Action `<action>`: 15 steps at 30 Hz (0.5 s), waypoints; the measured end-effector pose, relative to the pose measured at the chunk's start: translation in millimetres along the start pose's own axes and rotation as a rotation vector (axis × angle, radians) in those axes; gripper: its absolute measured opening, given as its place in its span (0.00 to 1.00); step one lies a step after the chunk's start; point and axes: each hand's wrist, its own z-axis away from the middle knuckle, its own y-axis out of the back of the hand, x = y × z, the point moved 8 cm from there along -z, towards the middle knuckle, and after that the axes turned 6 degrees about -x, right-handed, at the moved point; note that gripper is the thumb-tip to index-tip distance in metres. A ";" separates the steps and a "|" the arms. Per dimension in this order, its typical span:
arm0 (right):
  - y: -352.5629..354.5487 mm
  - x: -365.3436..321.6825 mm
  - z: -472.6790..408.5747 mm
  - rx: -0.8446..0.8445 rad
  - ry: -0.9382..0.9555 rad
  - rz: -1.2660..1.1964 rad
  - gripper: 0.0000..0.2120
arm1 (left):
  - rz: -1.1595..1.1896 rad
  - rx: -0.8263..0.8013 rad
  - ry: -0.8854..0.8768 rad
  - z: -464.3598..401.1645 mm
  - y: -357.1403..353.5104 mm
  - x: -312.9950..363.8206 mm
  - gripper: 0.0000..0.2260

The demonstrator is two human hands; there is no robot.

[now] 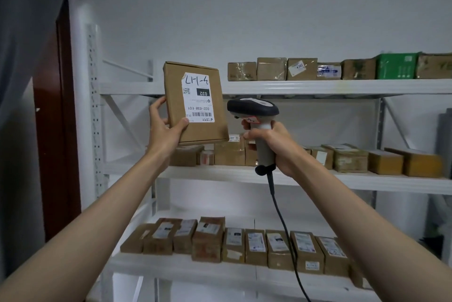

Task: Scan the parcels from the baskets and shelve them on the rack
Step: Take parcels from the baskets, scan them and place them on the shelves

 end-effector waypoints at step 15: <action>24.0 24.4 -101.9 0.063 0.044 0.064 0.12 | 0.147 -0.021 0.070 -118.7 -20.2 -31.5 0.28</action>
